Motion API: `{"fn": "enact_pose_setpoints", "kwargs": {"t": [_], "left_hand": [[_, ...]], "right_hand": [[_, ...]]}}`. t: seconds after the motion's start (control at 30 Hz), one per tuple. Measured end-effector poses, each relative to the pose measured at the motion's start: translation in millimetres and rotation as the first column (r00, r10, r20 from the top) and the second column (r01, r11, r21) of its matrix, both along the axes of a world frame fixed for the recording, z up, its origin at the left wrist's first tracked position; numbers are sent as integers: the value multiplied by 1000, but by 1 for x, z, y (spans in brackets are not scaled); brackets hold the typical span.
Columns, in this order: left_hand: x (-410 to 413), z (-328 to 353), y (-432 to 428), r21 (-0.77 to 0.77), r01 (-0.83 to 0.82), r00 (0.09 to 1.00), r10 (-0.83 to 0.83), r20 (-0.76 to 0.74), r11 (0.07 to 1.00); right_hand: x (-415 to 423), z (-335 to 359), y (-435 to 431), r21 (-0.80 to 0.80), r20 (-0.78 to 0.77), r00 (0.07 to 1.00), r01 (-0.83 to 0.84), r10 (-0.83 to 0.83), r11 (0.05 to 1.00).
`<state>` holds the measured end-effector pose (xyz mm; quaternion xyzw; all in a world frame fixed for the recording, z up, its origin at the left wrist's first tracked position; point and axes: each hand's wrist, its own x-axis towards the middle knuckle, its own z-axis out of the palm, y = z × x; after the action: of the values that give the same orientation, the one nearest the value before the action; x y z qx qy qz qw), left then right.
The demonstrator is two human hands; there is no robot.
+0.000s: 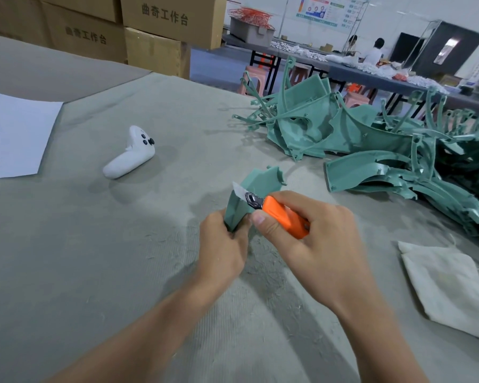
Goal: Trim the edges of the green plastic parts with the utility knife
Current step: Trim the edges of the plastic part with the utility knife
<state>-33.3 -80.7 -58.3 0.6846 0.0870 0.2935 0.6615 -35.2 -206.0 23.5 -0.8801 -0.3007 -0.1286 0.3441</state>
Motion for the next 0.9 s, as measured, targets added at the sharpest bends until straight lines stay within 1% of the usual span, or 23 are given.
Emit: {"fn": "enact_pose_setpoints", "kwargs": {"t": [0.1, 0.2, 0.27, 0.33, 0.47, 0.57, 0.63, 0.9], "left_hand": [[0, -2, 0, 1, -5, 1000, 5, -20, 1000], [2, -4, 0, -14, -14, 999, 13, -44, 1000], [3, -5, -1, -17, -27, 998, 26, -56, 999], [4, -5, -2, -3, -54, 997, 53, -53, 999], [2, -3, -2, -26, -17, 999, 16, -34, 1000], [-1, -1, -1, 13, -12, 1000, 12, -18, 1000], [-1, -1, -2, 4, -13, 1000, 13, -24, 1000], [0, -1, -2, -12, -29, 999, 28, -39, 1000]], "right_hand": [[-1, -1, 1, -11, 23, 1000, 22, -22, 1000], [2, 0, 0, -39, 68, 995, 79, -76, 996], [8, 3, -1, -33, 67, 993, 101, -99, 994], [13, 4, -3, -29, 55, 995, 91, -89, 995], [6, 0, -4, -17, 49, 999, 21, -20, 1000], [3, 0, -5, -21, 42, 999, 1, 0, 1000], [4, 1, -5, -18, 23, 1000, -8, 8, 1000], [4, 3, 2, -66, 51, 998, 51, -47, 997]]}}
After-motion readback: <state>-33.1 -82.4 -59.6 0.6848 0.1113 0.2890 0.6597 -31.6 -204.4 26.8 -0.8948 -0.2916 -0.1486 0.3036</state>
